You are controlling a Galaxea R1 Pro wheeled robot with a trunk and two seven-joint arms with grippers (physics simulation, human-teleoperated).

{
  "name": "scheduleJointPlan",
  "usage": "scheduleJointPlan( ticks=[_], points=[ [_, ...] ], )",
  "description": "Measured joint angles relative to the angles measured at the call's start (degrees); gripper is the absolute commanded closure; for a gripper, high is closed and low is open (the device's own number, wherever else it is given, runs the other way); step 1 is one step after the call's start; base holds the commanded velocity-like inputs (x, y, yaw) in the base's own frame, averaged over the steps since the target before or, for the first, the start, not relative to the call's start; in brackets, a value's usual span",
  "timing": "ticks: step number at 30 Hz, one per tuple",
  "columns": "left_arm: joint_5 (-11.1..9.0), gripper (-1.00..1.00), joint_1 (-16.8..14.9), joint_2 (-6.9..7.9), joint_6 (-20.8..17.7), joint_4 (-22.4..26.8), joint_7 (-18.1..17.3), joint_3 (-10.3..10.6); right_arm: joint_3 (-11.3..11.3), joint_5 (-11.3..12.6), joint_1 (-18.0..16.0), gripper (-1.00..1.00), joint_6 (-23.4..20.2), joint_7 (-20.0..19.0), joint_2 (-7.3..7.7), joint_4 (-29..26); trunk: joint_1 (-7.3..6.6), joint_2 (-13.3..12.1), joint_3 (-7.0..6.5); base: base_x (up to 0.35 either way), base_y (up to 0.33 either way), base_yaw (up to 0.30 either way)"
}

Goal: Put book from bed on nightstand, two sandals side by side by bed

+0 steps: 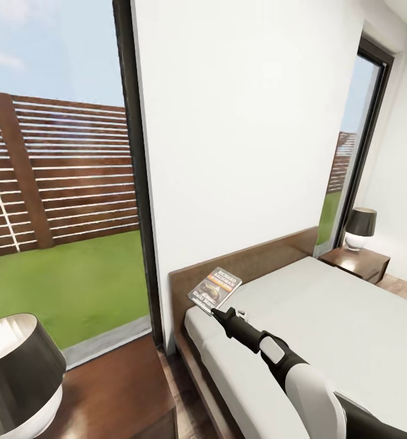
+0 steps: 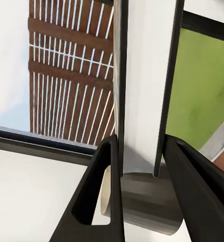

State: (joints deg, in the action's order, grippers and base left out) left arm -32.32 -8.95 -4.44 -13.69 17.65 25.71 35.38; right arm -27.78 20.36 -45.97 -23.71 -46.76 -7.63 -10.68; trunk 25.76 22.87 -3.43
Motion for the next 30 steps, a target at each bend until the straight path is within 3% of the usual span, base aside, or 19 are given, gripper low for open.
scheduleJointPlan(
  ticks=[30],
  points=[
    [0.0, -1.0, 0.0, 0.0, 0.0, 0.0, 0.0, 0.0, 0.1, -0.1, 0.0, 1.0, -0.1, 0.1, -0.08, 0.0, 0.0, 0.0, -0.1, 0.0, 0.0, 0.142]
  ],
)
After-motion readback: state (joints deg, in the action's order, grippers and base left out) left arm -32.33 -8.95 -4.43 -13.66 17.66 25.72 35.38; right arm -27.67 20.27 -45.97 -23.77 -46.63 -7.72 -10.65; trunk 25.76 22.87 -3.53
